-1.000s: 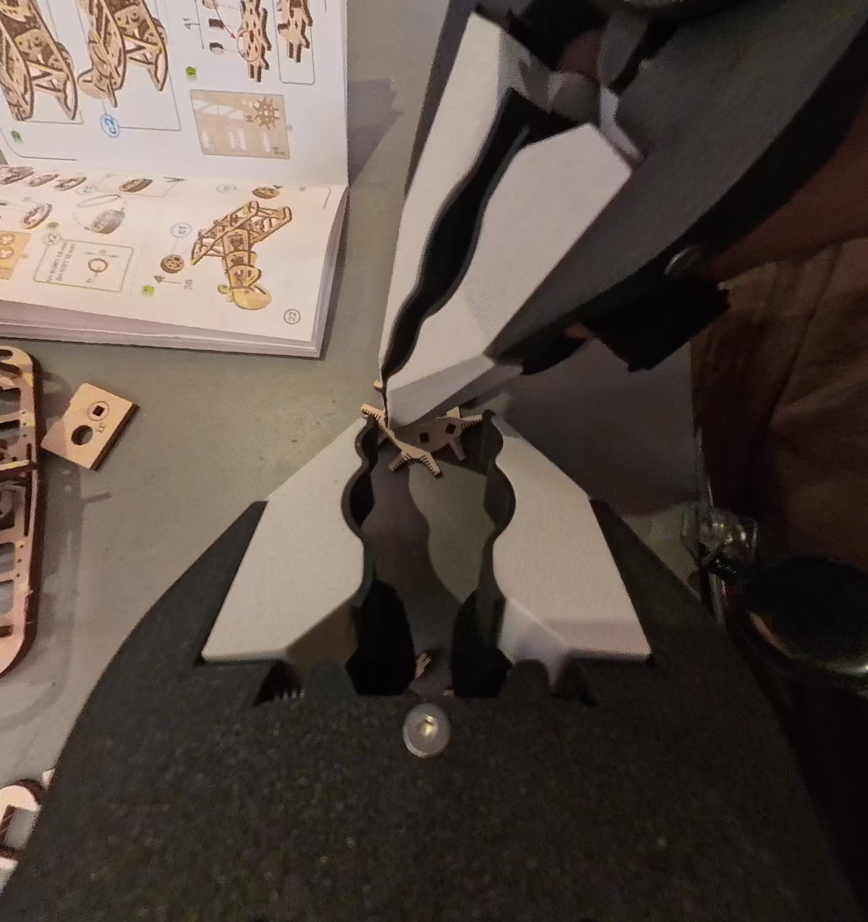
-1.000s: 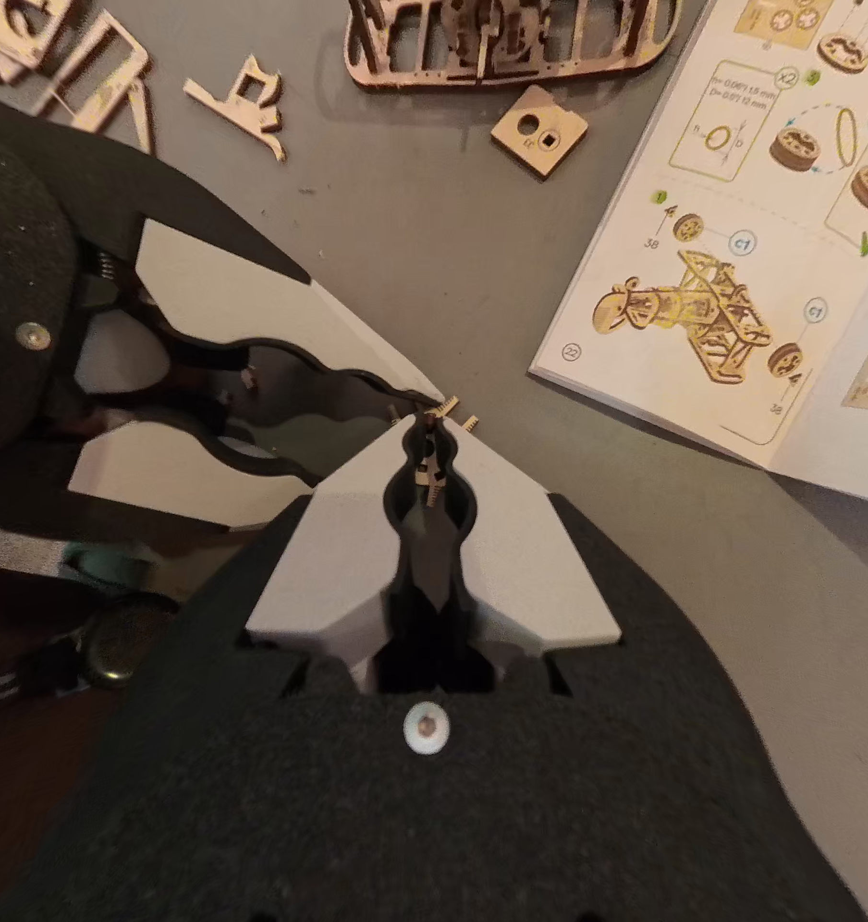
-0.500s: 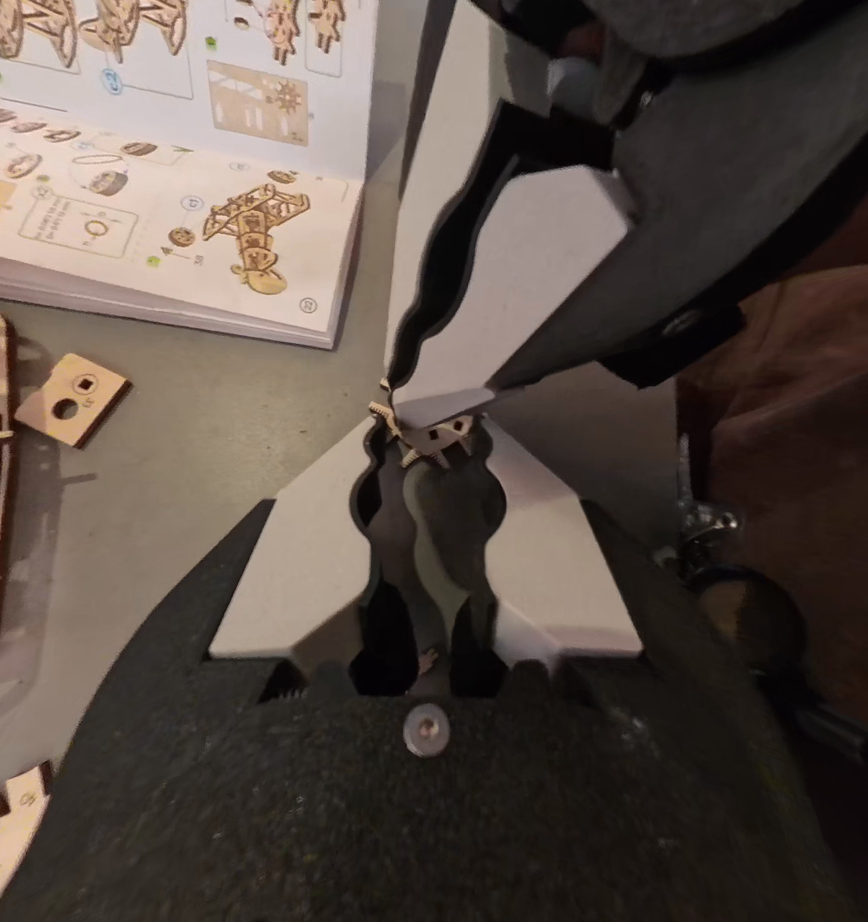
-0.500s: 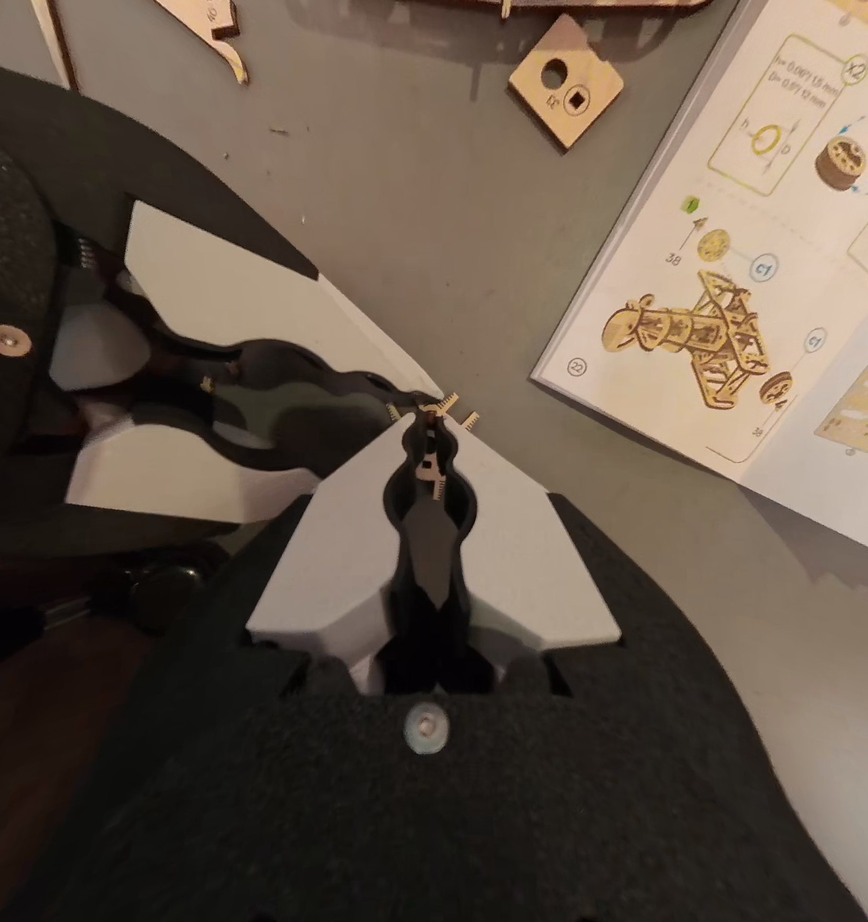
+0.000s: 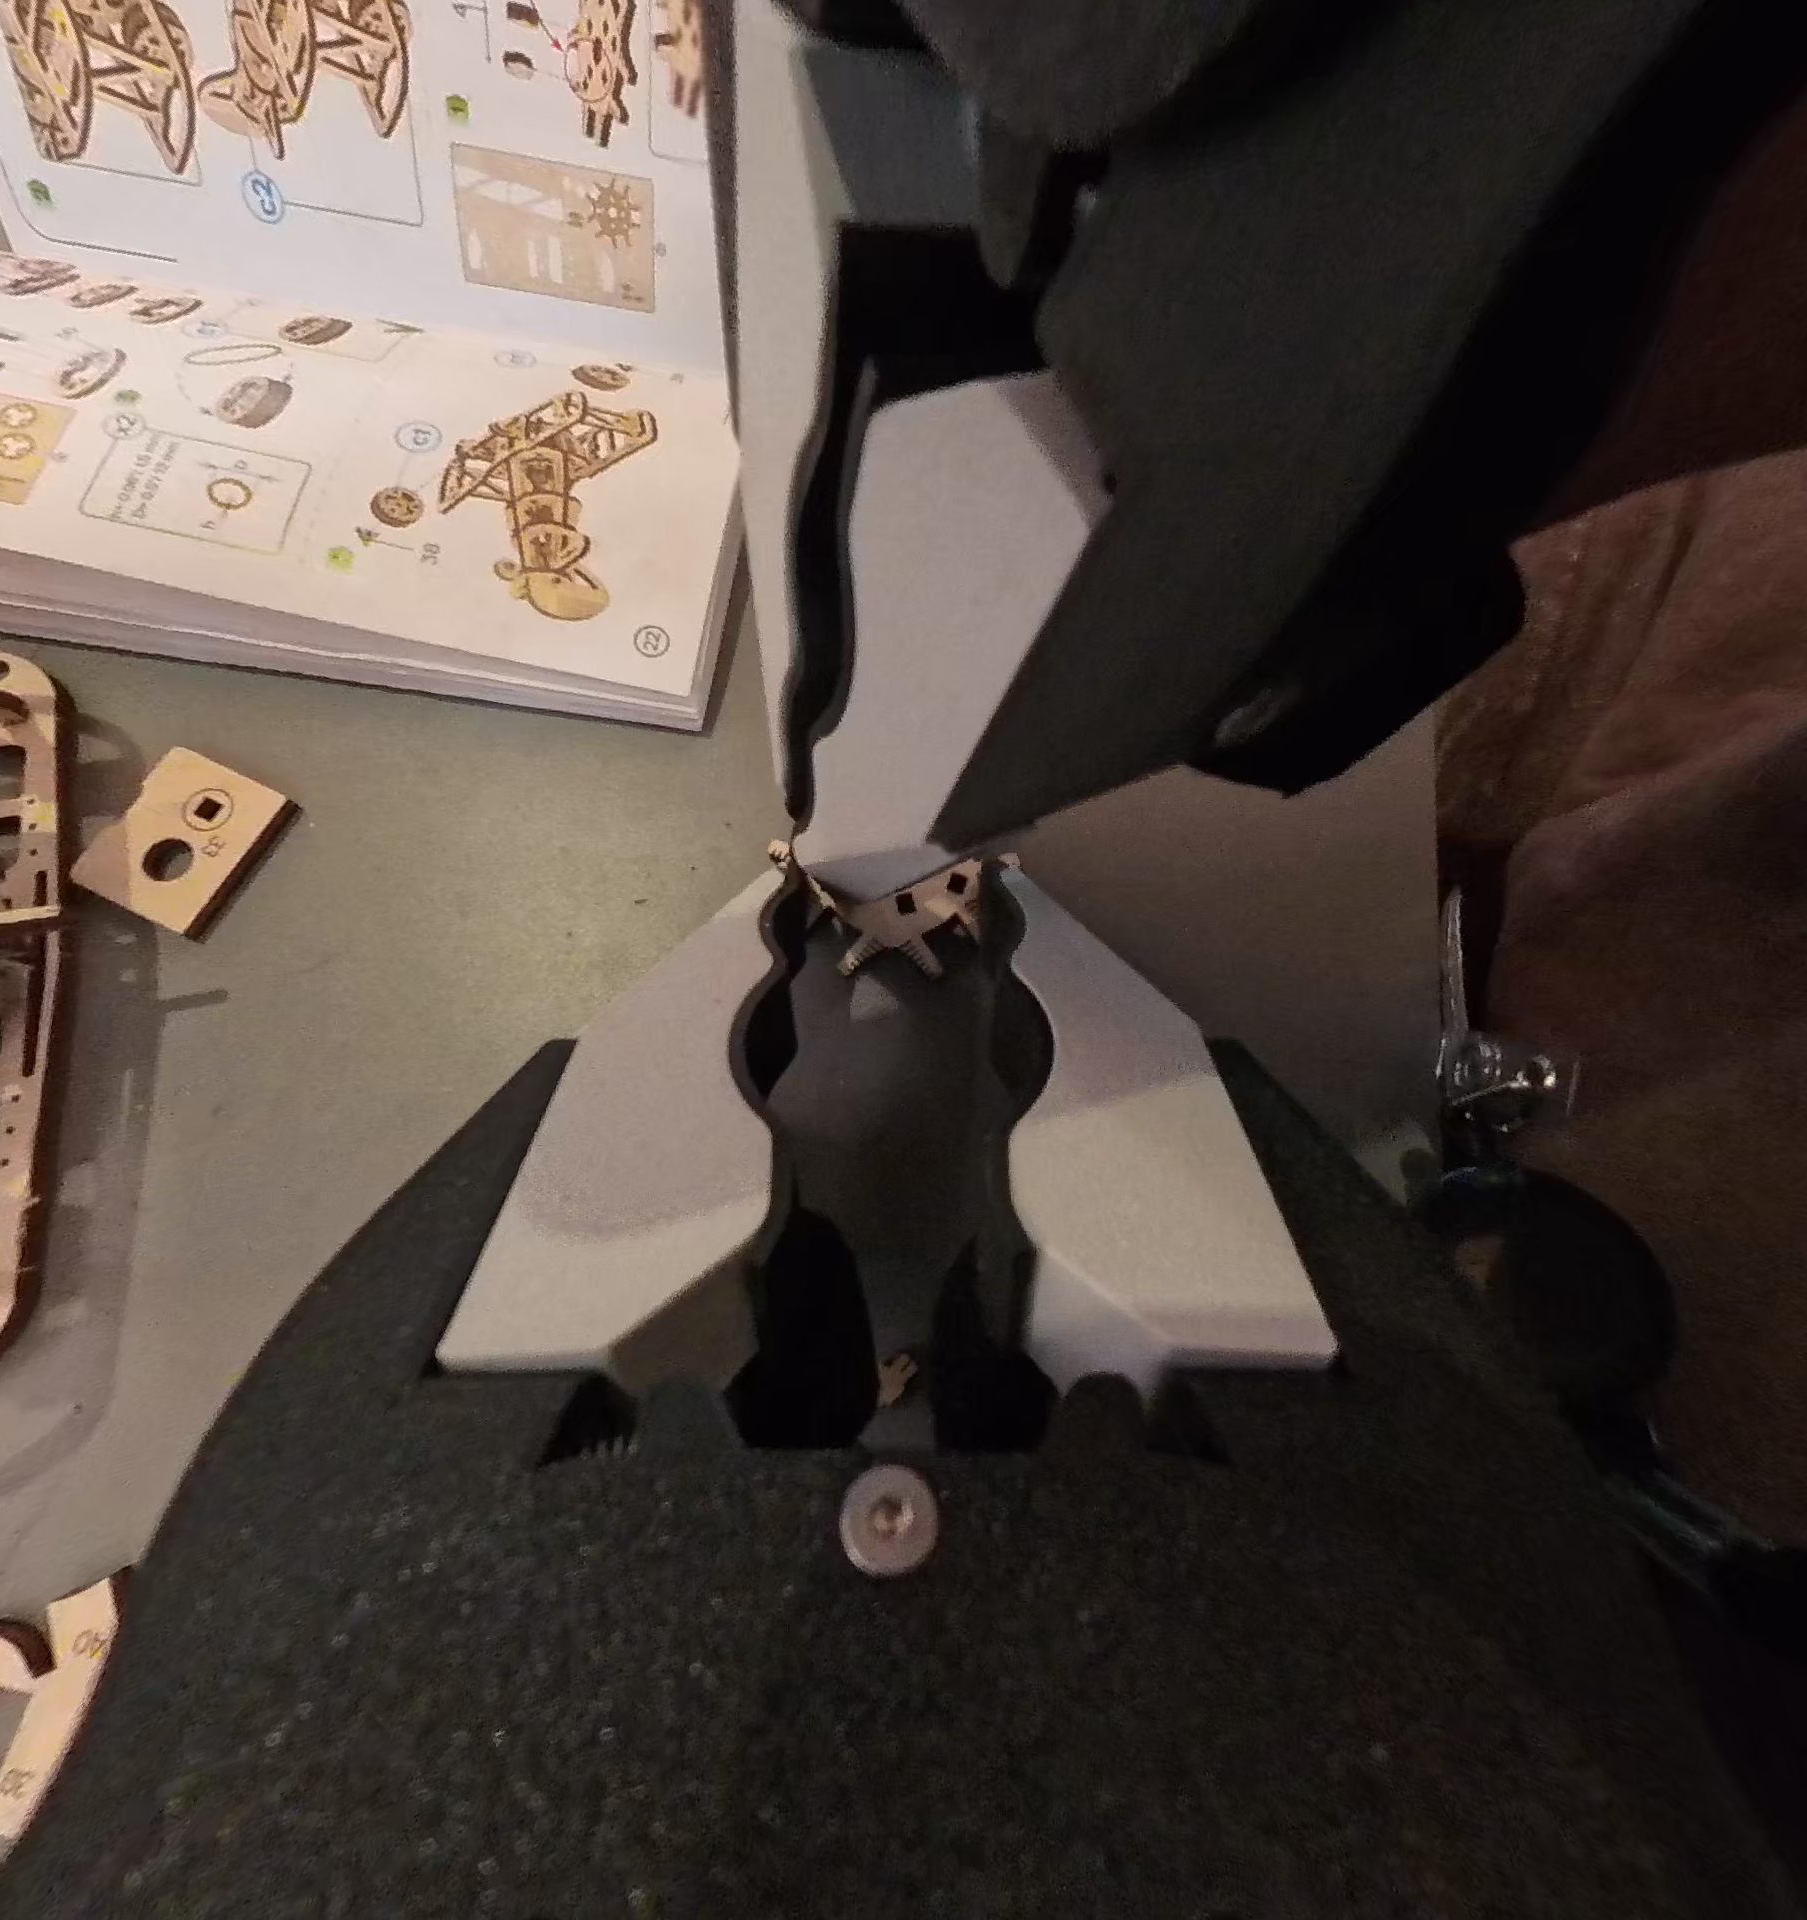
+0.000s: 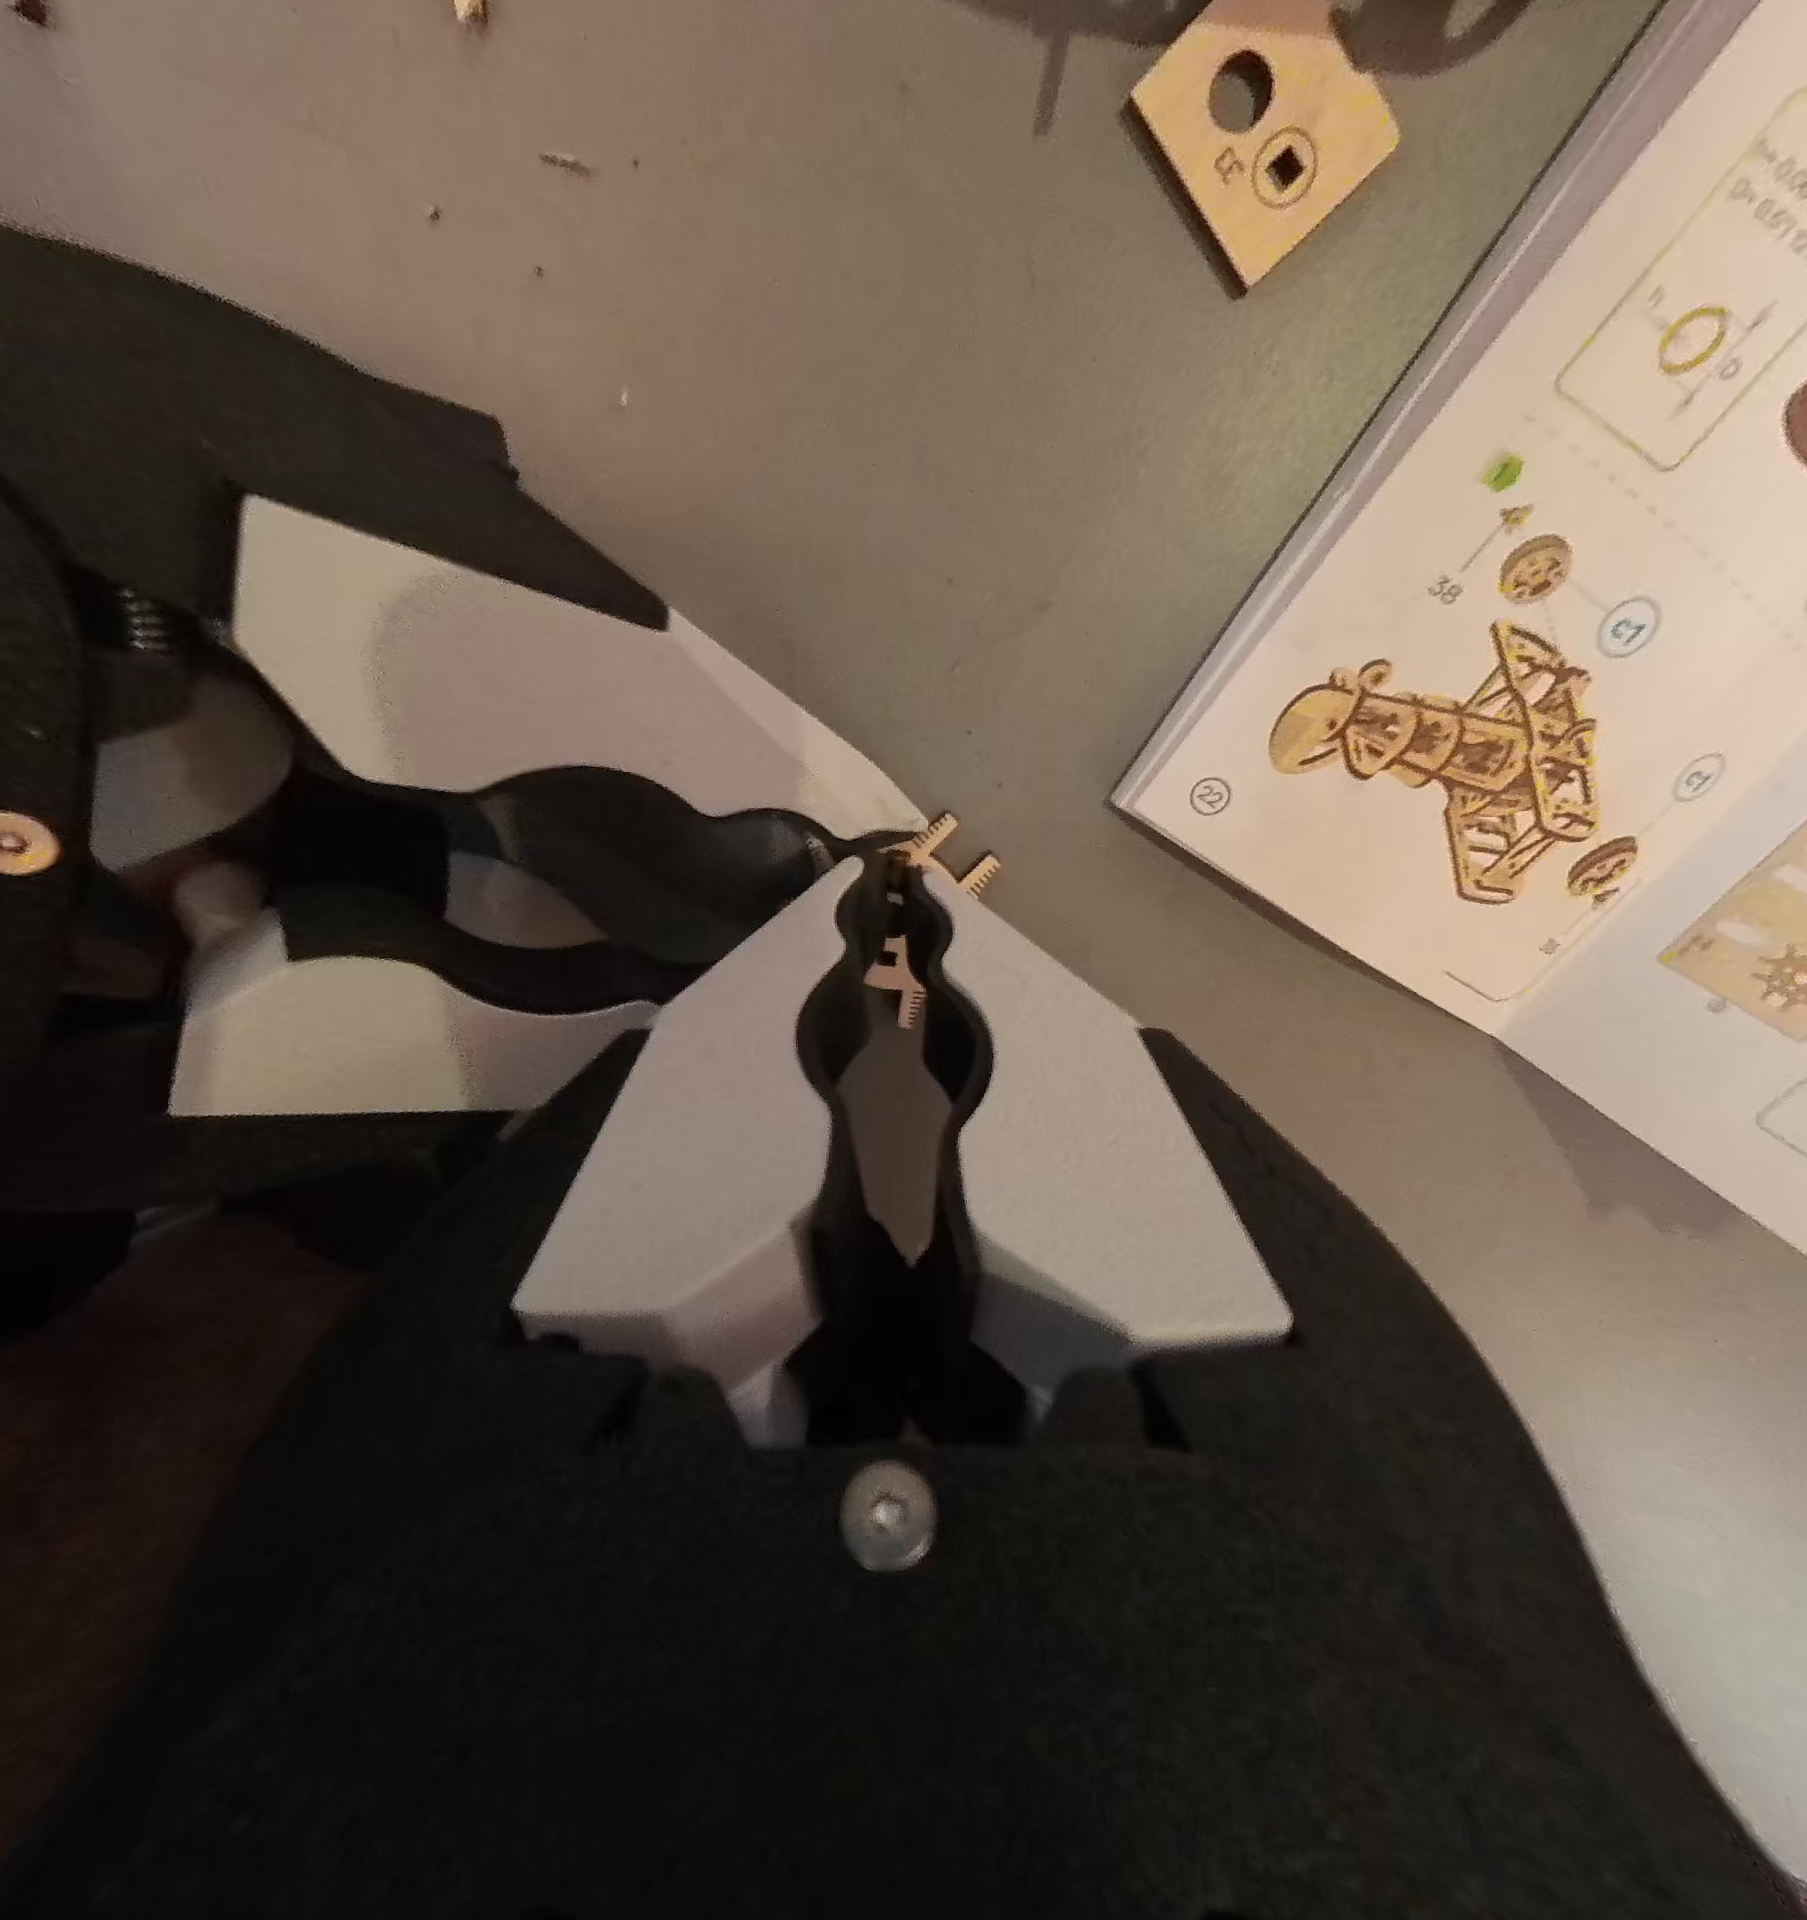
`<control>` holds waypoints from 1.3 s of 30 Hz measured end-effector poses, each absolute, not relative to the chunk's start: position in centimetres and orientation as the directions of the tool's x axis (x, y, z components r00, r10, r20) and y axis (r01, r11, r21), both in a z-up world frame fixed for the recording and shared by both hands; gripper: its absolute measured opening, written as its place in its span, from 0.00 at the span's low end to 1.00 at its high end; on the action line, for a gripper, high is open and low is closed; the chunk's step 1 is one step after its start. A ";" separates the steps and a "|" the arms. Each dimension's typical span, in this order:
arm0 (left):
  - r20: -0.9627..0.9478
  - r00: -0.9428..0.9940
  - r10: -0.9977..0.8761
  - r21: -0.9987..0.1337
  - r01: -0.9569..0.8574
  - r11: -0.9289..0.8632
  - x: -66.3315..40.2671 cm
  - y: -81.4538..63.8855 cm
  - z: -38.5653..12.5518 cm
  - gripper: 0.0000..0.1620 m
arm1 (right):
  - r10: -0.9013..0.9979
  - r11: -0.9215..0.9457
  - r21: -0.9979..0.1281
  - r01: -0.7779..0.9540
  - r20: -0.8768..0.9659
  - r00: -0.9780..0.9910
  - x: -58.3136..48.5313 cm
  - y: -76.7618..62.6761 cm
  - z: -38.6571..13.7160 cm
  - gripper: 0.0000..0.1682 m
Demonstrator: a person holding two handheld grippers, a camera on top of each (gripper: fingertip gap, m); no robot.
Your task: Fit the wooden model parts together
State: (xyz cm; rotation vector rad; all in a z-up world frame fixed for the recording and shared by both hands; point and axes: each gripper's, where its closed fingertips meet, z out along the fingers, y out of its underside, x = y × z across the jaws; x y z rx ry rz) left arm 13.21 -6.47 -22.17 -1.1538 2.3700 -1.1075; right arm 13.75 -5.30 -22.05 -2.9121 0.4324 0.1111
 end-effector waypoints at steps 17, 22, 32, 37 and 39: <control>0.071 -0.647 -0.759 -0.742 -0.542 0.393 13.2 -6.5 -22.2 0.19 | -0.207 -0.907 -0.339 -0.251 -0.160 0.965 13.8 -5.0 -21.2 0.10; 0.073 -0.649 -0.757 -0.742 -0.542 0.394 13.2 -6.5 -22.2 0.19 | -0.193 -0.862 -0.441 -0.249 -0.168 0.967 14.0 -5.1 -20.6 0.10; 0.074 -0.649 -0.757 -0.742 -0.543 0.393 13.2 -6.5 -22.2 0.19 | -0.180 -0.867 -0.449 -0.216 -0.123 0.976 13.8 -5.0 -21.5 0.03; 0.075 -0.649 -0.757 -0.742 -0.543 0.392 13.2 -6.5 -22.2 0.19 | -0.182 -0.863 -0.456 -0.217 -0.120 0.976 13.9 -5.1 -21.2 0.03; 0.076 -0.649 -0.757 -0.742 -0.543 0.392 13.2 -6.5 -22.2 0.19 | -0.185 -0.859 -0.460 -0.222 -0.126 0.975 13.9 -5.2 -20.9 0.04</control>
